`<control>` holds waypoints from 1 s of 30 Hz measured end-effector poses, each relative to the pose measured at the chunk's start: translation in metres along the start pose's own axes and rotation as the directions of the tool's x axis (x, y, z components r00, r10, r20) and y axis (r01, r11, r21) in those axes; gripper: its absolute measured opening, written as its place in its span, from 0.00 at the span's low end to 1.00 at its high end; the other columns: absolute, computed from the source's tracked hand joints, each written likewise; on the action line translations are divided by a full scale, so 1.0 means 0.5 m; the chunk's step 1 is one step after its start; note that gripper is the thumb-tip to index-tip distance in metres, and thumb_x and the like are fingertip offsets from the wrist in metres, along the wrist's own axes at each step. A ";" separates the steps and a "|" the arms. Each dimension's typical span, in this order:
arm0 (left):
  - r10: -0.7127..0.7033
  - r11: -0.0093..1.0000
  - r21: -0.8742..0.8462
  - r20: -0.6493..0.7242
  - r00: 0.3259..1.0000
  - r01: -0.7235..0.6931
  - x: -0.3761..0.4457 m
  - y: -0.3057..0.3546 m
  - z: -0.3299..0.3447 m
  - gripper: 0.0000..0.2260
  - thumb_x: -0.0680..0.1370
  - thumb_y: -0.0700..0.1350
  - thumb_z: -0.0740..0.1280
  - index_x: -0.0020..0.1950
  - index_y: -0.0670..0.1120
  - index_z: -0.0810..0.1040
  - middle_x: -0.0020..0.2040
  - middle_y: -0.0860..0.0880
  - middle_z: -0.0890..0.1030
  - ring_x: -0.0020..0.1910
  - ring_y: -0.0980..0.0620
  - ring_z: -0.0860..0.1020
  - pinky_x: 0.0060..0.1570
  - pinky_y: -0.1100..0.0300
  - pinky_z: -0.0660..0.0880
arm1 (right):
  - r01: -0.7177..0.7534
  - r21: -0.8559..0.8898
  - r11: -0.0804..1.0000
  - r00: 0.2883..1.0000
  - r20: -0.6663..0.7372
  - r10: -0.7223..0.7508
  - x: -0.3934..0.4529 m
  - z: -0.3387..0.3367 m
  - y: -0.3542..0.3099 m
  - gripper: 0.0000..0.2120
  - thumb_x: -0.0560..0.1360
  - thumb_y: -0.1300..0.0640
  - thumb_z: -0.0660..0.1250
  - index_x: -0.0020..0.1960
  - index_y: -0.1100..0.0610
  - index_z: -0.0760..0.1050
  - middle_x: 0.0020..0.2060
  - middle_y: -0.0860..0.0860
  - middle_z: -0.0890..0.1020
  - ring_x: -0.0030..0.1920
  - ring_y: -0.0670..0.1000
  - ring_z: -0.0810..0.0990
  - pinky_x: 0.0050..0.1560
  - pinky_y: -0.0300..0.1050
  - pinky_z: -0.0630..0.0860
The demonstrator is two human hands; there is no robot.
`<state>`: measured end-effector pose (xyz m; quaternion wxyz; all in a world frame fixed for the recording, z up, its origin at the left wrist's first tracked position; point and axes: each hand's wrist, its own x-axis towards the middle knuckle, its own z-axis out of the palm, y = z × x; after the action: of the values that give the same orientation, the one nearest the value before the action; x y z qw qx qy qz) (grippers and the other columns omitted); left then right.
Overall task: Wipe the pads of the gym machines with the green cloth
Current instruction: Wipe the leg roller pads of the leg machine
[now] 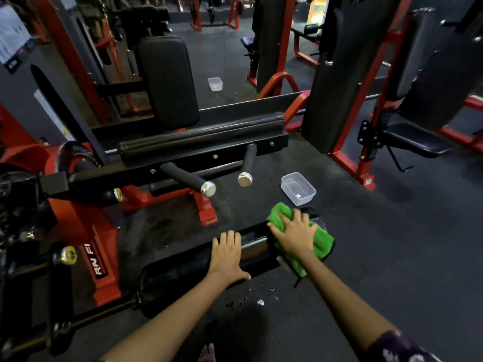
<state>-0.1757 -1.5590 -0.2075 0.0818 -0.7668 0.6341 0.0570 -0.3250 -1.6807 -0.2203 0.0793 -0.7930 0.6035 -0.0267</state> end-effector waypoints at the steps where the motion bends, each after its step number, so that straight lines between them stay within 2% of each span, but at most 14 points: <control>1: -0.003 1.000 0.006 0.007 1.000 0.003 0.001 0.003 0.000 0.47 0.66 0.66 0.70 0.72 0.40 0.56 0.67 0.44 0.63 0.65 0.44 0.63 0.65 0.50 0.62 | -0.098 0.042 0.994 0.995 -0.004 0.098 0.021 -0.008 0.030 0.27 0.75 0.32 0.54 0.67 0.45 0.71 0.66 0.54 0.65 0.66 0.58 0.61 0.64 0.59 0.59; 3: -0.012 1.000 0.011 0.021 1.000 0.012 0.001 0.011 0.000 0.46 0.66 0.65 0.71 0.72 0.40 0.56 0.67 0.44 0.63 0.65 0.44 0.63 0.64 0.50 0.63 | -0.260 0.120 0.958 0.965 -0.002 0.262 0.054 -0.020 0.078 0.27 0.75 0.33 0.54 0.68 0.46 0.71 0.65 0.56 0.65 0.67 0.59 0.61 0.66 0.61 0.58; 6: -0.023 0.999 0.044 0.052 0.998 0.020 0.005 0.013 -0.004 0.46 0.66 0.65 0.72 0.72 0.41 0.56 0.68 0.44 0.62 0.66 0.43 0.62 0.64 0.49 0.64 | -0.324 0.200 0.925 0.946 0.043 0.322 0.057 -0.020 0.067 0.33 0.73 0.30 0.54 0.72 0.48 0.66 0.70 0.59 0.61 0.70 0.62 0.57 0.67 0.64 0.56; 8: -0.013 0.997 0.076 0.062 0.998 0.008 0.014 0.009 -0.009 0.46 0.64 0.65 0.73 0.71 0.42 0.58 0.66 0.45 0.62 0.65 0.44 0.63 0.62 0.50 0.65 | -0.246 0.207 0.947 0.969 0.059 0.239 0.024 -0.004 0.023 0.42 0.69 0.25 0.54 0.75 0.49 0.59 0.75 0.60 0.54 0.74 0.63 0.48 0.68 0.68 0.49; 10: 0.008 0.993 0.115 0.081 0.997 -0.017 0.029 0.014 -0.020 0.46 0.62 0.66 0.74 0.69 0.43 0.60 0.65 0.45 0.63 0.63 0.45 0.64 0.61 0.50 0.66 | -0.078 0.143 0.987 0.995 0.068 0.069 -0.019 0.011 0.001 0.48 0.65 0.22 0.52 0.77 0.47 0.52 0.77 0.57 0.49 0.76 0.62 0.43 0.69 0.68 0.44; 13: 0.008 0.987 0.156 0.143 0.990 -0.031 0.054 0.025 -0.040 0.49 0.60 0.69 0.72 0.69 0.43 0.60 0.65 0.45 0.64 0.63 0.45 0.66 0.62 0.50 0.66 | 0.106 0.043 0.993 0.991 0.074 -0.109 -0.045 0.014 0.037 0.49 0.60 0.22 0.39 0.77 0.43 0.50 0.77 0.54 0.50 0.76 0.58 0.44 0.70 0.67 0.46; 15: -0.030 0.994 0.113 0.189 0.981 0.008 0.070 0.032 -0.052 0.50 0.61 0.70 0.71 0.71 0.43 0.58 0.66 0.45 0.64 0.65 0.44 0.66 0.63 0.49 0.65 | 0.094 0.034 0.995 0.994 0.050 -0.096 -0.022 0.007 0.083 0.43 0.65 0.23 0.42 0.76 0.41 0.51 0.77 0.53 0.52 0.76 0.57 0.47 0.69 0.67 0.50; 18: -0.043 0.997 0.069 0.213 0.976 0.028 0.087 0.049 -0.053 0.49 0.64 0.71 0.68 0.72 0.42 0.57 0.69 0.44 0.63 0.69 0.43 0.63 0.68 0.46 0.60 | -0.080 0.199 0.977 0.997 0.030 0.076 0.029 -0.016 0.128 0.37 0.70 0.28 0.57 0.74 0.44 0.59 0.73 0.55 0.58 0.72 0.58 0.56 0.67 0.65 0.58; 20: -0.023 1.000 0.008 0.169 0.985 0.022 0.087 0.061 -0.043 0.48 0.66 0.72 0.66 0.73 0.42 0.56 0.73 0.43 0.60 0.72 0.43 0.60 0.71 0.44 0.54 | -0.135 0.213 0.968 0.991 0.043 0.129 0.041 -0.026 0.119 0.37 0.70 0.27 0.58 0.73 0.45 0.62 0.70 0.56 0.62 0.68 0.60 0.60 0.64 0.62 0.61; 23: -0.021 0.993 -0.112 0.111 0.994 0.034 0.103 0.081 -0.035 0.52 0.66 0.72 0.66 0.76 0.41 0.51 0.77 0.44 0.52 0.75 0.45 0.54 0.73 0.43 0.48 | -0.056 0.082 0.995 0.998 0.002 0.056 0.028 -0.011 0.085 0.39 0.67 0.24 0.52 0.69 0.46 0.68 0.67 0.57 0.67 0.64 0.61 0.65 0.60 0.60 0.65; 25: -0.018 0.987 -0.158 0.124 0.992 0.038 0.132 0.089 -0.043 0.55 0.64 0.72 0.67 0.77 0.40 0.47 0.78 0.44 0.48 0.76 0.45 0.50 0.73 0.43 0.48 | 0.082 0.003 0.997 0.995 -0.051 -0.082 0.020 0.008 0.085 0.38 0.65 0.24 0.50 0.61 0.47 0.77 0.58 0.56 0.75 0.55 0.60 0.72 0.50 0.56 0.71; 27: -0.004 0.985 -0.167 0.178 0.984 0.034 0.162 0.087 -0.053 0.60 0.61 0.73 0.68 0.77 0.41 0.44 0.78 0.45 0.45 0.77 0.45 0.47 0.72 0.40 0.47 | 0.149 -0.027 0.988 0.985 -0.089 -0.151 0.024 0.011 0.103 0.35 0.65 0.26 0.51 0.56 0.47 0.80 0.54 0.55 0.77 0.48 0.59 0.74 0.43 0.52 0.73; 28: 0.009 0.986 -0.164 0.224 0.975 0.028 0.177 0.083 -0.058 0.62 0.59 0.73 0.69 0.77 0.41 0.42 0.78 0.45 0.43 0.77 0.44 0.46 0.71 0.39 0.46 | 0.149 -0.026 0.988 0.983 -0.102 -0.151 0.034 0.007 0.109 0.35 0.66 0.26 0.51 0.56 0.47 0.80 0.54 0.54 0.77 0.49 0.58 0.74 0.44 0.52 0.72; 30: 0.036 0.985 -0.170 0.302 0.953 0.017 0.210 0.075 -0.066 0.63 0.58 0.73 0.70 0.77 0.42 0.39 0.78 0.45 0.41 0.77 0.44 0.44 0.71 0.37 0.47 | 0.080 -0.026 0.997 0.993 -0.086 -0.081 0.063 -0.010 0.114 0.33 0.69 0.27 0.51 0.59 0.46 0.77 0.60 0.53 0.73 0.56 0.58 0.70 0.52 0.54 0.68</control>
<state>-0.1930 -1.6735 -0.1972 0.1121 -0.7499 0.6105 0.2289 -0.3717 -1.7265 -0.2261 0.0432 -0.8156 0.5741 -0.0576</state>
